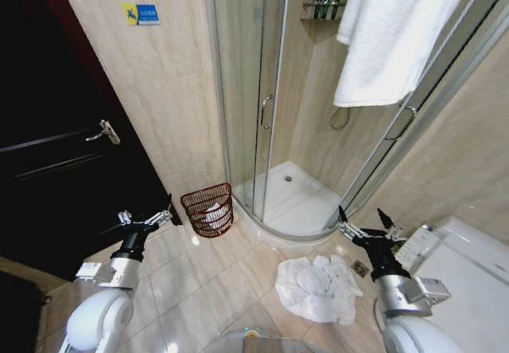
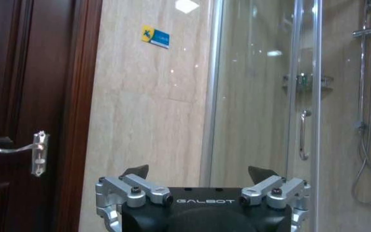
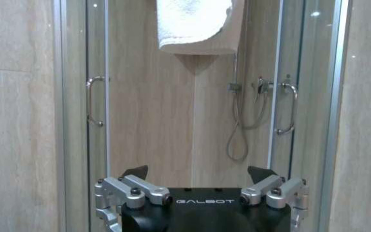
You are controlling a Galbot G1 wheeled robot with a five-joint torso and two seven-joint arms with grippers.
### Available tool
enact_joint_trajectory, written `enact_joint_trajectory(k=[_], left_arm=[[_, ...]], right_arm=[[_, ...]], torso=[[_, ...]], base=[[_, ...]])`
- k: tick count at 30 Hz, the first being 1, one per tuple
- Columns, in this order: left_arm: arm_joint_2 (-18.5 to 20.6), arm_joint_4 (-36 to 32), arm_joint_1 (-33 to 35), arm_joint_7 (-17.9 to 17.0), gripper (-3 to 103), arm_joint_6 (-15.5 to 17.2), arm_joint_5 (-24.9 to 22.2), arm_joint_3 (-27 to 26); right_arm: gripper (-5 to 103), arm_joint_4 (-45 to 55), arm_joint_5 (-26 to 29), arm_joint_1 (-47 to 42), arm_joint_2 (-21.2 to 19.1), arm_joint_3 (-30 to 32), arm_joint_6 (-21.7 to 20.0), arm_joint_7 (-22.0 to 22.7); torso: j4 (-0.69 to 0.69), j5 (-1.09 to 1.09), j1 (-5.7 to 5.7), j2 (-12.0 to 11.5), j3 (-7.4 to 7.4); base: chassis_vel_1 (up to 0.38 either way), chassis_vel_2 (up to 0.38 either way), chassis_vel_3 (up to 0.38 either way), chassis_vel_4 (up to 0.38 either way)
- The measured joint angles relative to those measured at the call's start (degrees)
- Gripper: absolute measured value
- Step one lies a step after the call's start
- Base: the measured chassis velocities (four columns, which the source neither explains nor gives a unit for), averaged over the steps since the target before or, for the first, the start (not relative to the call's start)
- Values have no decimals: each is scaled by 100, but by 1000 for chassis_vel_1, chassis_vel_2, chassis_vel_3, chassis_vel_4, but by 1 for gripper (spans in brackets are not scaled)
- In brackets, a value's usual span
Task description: Discard the used towel into the hamper.
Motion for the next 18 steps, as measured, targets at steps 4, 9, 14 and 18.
enact_joint_trajectory(k=[4,9,14,18], left_arm=[[-21,32,2,0,100,-57,0,37],[-55,36,16,4,100,-152,-10,73],[-40,-12,86,117,100,-211,-156,37],[-43,-30,117,154,100,-238,-172,-5]], right_arm=[[100,0,-2,0,-1,-2,2,-4],[100,0,-5,23,-27,11,66,-5],[100,0,79,198,-91,49,63,45],[100,0,150,501,-189,45,-44,102]], torso=[[0,0,70,153,83],[0,1,89,193,107],[0,0,89,198,109],[0,0,86,193,106]], base=[[-85,-66,78,80],[-69,-52,52,33],[0,0,0,0],[0,0,0,0]])
